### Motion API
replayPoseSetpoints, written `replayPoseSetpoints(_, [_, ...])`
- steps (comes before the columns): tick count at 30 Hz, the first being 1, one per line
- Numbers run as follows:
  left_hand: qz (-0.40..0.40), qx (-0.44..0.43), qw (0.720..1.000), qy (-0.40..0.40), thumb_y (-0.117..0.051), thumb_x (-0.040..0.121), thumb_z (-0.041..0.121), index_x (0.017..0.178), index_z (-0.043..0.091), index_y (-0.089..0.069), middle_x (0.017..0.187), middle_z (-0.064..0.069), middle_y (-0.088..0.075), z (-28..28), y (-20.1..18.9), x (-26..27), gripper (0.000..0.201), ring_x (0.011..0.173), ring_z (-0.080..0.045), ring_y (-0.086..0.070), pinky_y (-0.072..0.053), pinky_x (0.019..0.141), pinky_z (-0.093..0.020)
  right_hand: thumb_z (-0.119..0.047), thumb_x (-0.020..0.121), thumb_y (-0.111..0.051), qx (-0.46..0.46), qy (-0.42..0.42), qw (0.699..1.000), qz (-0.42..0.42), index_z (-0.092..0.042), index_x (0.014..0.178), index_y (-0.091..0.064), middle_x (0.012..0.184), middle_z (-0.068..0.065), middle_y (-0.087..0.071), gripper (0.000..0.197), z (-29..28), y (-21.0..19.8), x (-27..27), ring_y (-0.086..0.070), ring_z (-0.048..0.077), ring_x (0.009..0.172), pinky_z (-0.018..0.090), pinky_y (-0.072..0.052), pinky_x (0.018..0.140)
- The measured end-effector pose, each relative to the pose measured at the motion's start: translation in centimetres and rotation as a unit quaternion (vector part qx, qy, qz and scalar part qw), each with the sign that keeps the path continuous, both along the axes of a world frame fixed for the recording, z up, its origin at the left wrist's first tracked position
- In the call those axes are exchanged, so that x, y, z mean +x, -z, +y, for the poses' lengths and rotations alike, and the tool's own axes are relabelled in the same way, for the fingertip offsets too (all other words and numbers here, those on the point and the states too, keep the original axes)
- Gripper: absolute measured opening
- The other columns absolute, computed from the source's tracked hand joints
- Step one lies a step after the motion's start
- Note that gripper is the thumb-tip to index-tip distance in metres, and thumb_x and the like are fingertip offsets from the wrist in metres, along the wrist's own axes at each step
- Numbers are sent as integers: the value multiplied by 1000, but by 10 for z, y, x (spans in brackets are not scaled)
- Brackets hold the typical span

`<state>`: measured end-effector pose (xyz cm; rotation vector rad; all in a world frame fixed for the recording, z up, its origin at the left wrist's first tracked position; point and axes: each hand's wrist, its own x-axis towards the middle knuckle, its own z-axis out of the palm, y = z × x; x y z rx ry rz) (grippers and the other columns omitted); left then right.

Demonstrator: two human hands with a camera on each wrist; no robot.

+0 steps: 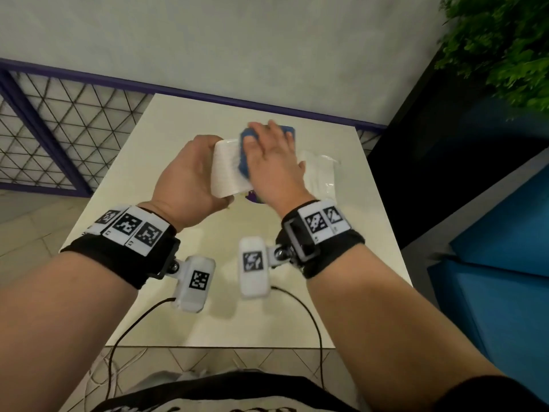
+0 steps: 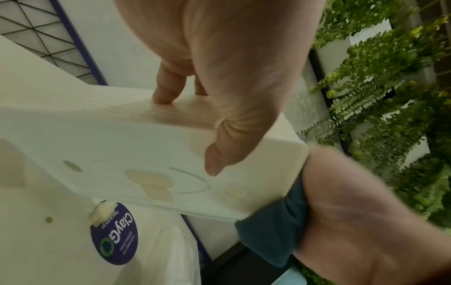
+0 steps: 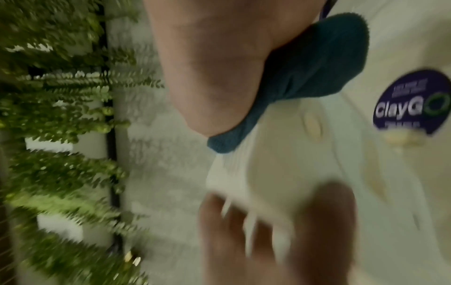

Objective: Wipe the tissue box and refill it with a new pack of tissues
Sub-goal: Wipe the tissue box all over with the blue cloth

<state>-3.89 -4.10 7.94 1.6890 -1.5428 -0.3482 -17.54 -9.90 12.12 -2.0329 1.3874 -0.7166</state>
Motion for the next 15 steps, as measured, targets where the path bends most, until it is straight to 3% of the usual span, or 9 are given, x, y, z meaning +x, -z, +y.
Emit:
replayPoseSetpoints(3, [15,-13,1000,12,-85,62,11,119,31,-46,111,15,-49,10,0,6,72,93,3,-44,-40,75,-12,-40,97,-27,128,35,988,-78,-21,126,-53,132,11,-56,43,-19,-7,-14,-53,31,121,37,-41,100])
replayPoseSetpoints(6, [45,-16,998,44,-87,61,13,106,50,-38,107,30,-49,17,7,12,77,99,3,-45,-47,86,-29,-55,88,-45,294,39,938,-179,-20,97,-67,99,11,-70,42,-29,-8,-28,-67,32,95,47,-53,94])
replayPoseSetpoints(8, [53,-5,997,54,-88,60,15,108,55,-37,111,38,-46,20,12,16,80,106,-2,-48,-48,91,-33,-48,83,-62,376,62,894,-235,-16,94,-69,81,7,-69,34,-30,-6,-33,-67,26,70,39,-59,70])
replayPoseSetpoints(9, [52,0,997,62,-88,61,17,111,55,-37,115,40,-45,20,15,18,81,109,-3,-50,-48,94,-34,-40,80,-66,386,69,888,-241,-12,97,-71,81,7,-70,34,-28,-5,-33,-65,24,66,36,-58,64])
replayPoseSetpoints(10, [48,8,996,73,-88,61,17,115,53,-35,119,39,-44,20,18,19,84,112,-2,-50,-47,97,-33,-35,76,-69,369,93,893,-240,-7,101,-73,89,8,-73,38,-28,-1,-31,-64,24,69,37,-57,67])
replayPoseSetpoints(12, [44,31,994,98,-89,60,17,125,47,-31,122,33,-42,20,20,19,92,111,12,-48,-44,97,-18,-29,67,-68,345,134,892,-260,-3,104,-73,101,11,-73,46,-25,8,-25,-62,25,78,39,-55,77])
replayPoseSetpoints(14, [55,47,991,114,-91,57,18,135,32,-31,121,24,-43,21,16,18,100,106,17,-47,-39,88,-4,-24,65,-69,355,170,873,-287,-2,100,-74,89,10,-71,42,-21,18,-17,-61,24,76,38,-55,74])
replayPoseSetpoints(15, [55,44,991,116,-92,55,22,139,30,-28,126,16,-43,23,12,16,105,110,13,-46,-39,92,-7,-23,62,-71,363,186,863,-299,-1,93,-75,82,10,-69,39,-18,21,-14,-61,24,73,38,-55,72])
